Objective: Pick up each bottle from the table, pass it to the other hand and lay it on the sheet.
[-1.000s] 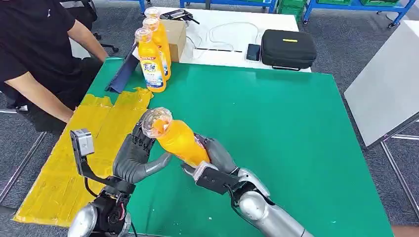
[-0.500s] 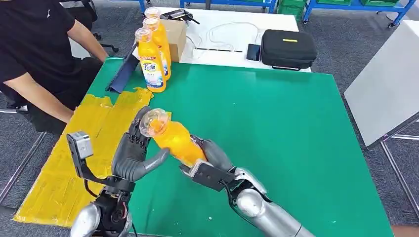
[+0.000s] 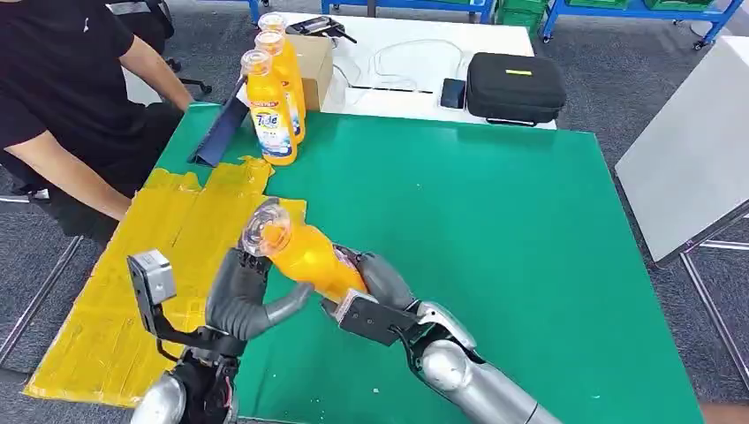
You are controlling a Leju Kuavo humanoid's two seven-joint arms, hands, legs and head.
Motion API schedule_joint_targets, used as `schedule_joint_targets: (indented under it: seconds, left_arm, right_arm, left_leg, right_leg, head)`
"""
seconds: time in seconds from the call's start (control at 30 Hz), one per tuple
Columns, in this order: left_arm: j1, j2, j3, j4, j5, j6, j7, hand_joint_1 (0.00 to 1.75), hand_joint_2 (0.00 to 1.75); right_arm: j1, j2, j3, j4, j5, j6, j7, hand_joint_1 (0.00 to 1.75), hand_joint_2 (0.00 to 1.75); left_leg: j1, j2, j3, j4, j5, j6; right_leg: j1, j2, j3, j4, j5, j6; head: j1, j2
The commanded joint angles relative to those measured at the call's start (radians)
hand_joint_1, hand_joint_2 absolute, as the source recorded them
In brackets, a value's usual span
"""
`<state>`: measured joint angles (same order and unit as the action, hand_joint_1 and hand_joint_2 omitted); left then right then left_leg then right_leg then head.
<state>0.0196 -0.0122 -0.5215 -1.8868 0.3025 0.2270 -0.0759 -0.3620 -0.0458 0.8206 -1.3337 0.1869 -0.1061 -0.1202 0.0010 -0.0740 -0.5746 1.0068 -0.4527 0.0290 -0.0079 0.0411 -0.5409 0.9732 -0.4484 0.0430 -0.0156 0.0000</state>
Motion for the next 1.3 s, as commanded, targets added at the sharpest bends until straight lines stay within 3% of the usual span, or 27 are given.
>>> schedule_joint_targets:
  seconds: [0.03,0.33,0.37,0.4,0.43,0.53,0.57,0.6,0.67,0.87,1.13,1.17,1.3]
  left_arm:
    - [-0.024,0.08,-0.144,0.031,0.05,-0.033,0.026,0.0,1.75]
    - [-0.039,0.074,-0.156,0.025,0.1,-0.055,0.053,0.0,1.75]
    - [-0.041,0.073,-0.155,0.024,0.104,-0.054,0.05,0.07,1.75]
    - [-0.045,0.071,-0.155,0.025,0.109,-0.052,0.047,0.93,1.75]
    - [-0.048,0.07,-0.153,0.028,0.116,-0.048,0.04,1.55,1.75]
    - [-0.069,0.051,-0.148,0.051,0.123,-0.029,0.031,1.55,1.75]
    - [-0.07,0.02,-0.144,0.027,0.19,-0.053,0.051,1.75,1.75]
    - [-0.08,-0.001,-0.163,-0.074,0.163,0.01,0.146,1.75,1.75]
    - [-0.089,-0.013,-0.189,-0.146,0.138,0.076,0.209,1.75,1.75]
    - [-0.1,0.003,-0.196,-0.136,0.159,0.112,0.192,1.75,1.75]
    - [-0.102,0.003,-0.197,-0.135,0.167,0.115,0.187,1.71,1.75]
    - [-0.103,0.004,-0.2,-0.134,0.172,0.113,0.189,0.03,1.75]
    - [-0.106,0.004,-0.205,-0.132,0.174,0.112,0.191,0.0,1.75]
  right_arm:
    - [-0.077,0.002,0.037,0.064,-0.012,-0.014,0.006,1.75,1.75]
    - [-0.088,0.004,0.056,0.067,-0.009,-0.021,0.016,1.75,1.75]
    - [-0.085,0.003,0.056,0.071,-0.009,-0.02,0.015,1.75,1.75]
    - [-0.08,0.003,0.055,0.077,-0.009,-0.019,0.014,1.75,1.75]
    - [-0.075,0.004,0.055,0.081,-0.009,-0.012,0.006,1.75,1.75]
    - [-0.074,0.02,0.062,0.13,0.017,0.01,-0.014,1.75,1.75]
    - [-0.107,0.039,0.094,0.13,0.02,0.079,0.001,1.75,1.75]
    - [-0.12,0.063,0.1,0.09,0.015,0.101,0.069,1.75,1.75]
    - [-0.115,0.075,0.106,0.054,0.011,0.132,0.117,1.75,1.75]
    - [-0.063,0.067,0.086,0.045,0.049,0.199,0.097,1.75,1.75]
    - [-0.046,0.067,0.064,0.046,0.061,0.216,0.087,1.75,1.75]
    - [-0.041,0.072,0.054,0.047,0.066,0.222,0.085,1.75,1.75]
    - [-0.041,0.077,0.05,0.048,0.072,0.229,0.083,1.75,1.75]
  left_leg:
    - [-0.001,0.01,0.004,-0.001,-0.001,-0.002]
    - [-0.001,0.008,0.002,0.0,-0.001,-0.002]
    - [-0.001,0.01,0.002,0.0,-0.001,-0.002]
    - [-0.001,0.009,0.002,0.0,-0.001,-0.002]
    - [-0.001,0.006,0.002,-0.001,0.0,-0.001]
    - [0.0,0.007,0.003,-0.001,-0.001,-0.001]
    - [-0.001,0.008,0.003,-0.001,-0.001,-0.002]
    - [0.0,0.005,0.002,-0.001,0.0,-0.001]
    - [0.0,0.009,-0.002,0.003,-0.002,-0.001]
    - [0.001,0.003,0.0,0.001,0.0,-0.001]
    - [0.0,0.004,0.0,0.0,-0.001,-0.001]
    - [0.0,0.004,0.0,0.001,-0.001,-0.001]
    - [0.0,0.003,0.0,0.0,0.0,-0.001]
  right_leg:
    - [0.0,-0.003,0.003,-0.001,-0.001,-0.002]
    - [0.0,-0.001,0.001,0.001,0.0,-0.001]
    - [0.0,-0.001,0.001,0.001,-0.001,-0.002]
    - [0.0,-0.002,0.002,0.0,-0.001,-0.001]
    - [0.0,-0.001,0.002,0.0,0.0,-0.001]
    - [0.001,-0.002,0.003,-0.001,-0.001,-0.001]
    - [0.0,-0.003,0.003,0.0,-0.001,-0.001]
    - [0.0,-0.002,0.002,0.0,0.0,-0.001]
    - [0.001,0.001,-0.003,0.004,-0.001,-0.001]
    - [0.001,-0.003,0.0,0.0,-0.001,-0.001]
    - [0.001,-0.002,0.001,0.0,-0.001,-0.001]
    - [0.001,-0.004,0.001,0.0,-0.001,-0.001]
    - [0.001,-0.003,0.0,0.0,0.0,-0.001]
  head:
    - [0.0,0.0]
    - [0.0,0.0]
    - [0.0,0.0]
    - [0.0,0.0]
    - [0.0,0.0]
    - [0.0,0.0]
    - [0.0,0.0]
    - [0.0,0.0]
    - [0.0,0.0]
    - [0.0,0.0]
    - [0.0,0.0]
    - [0.0,0.0]
    - [-0.001,0.0]
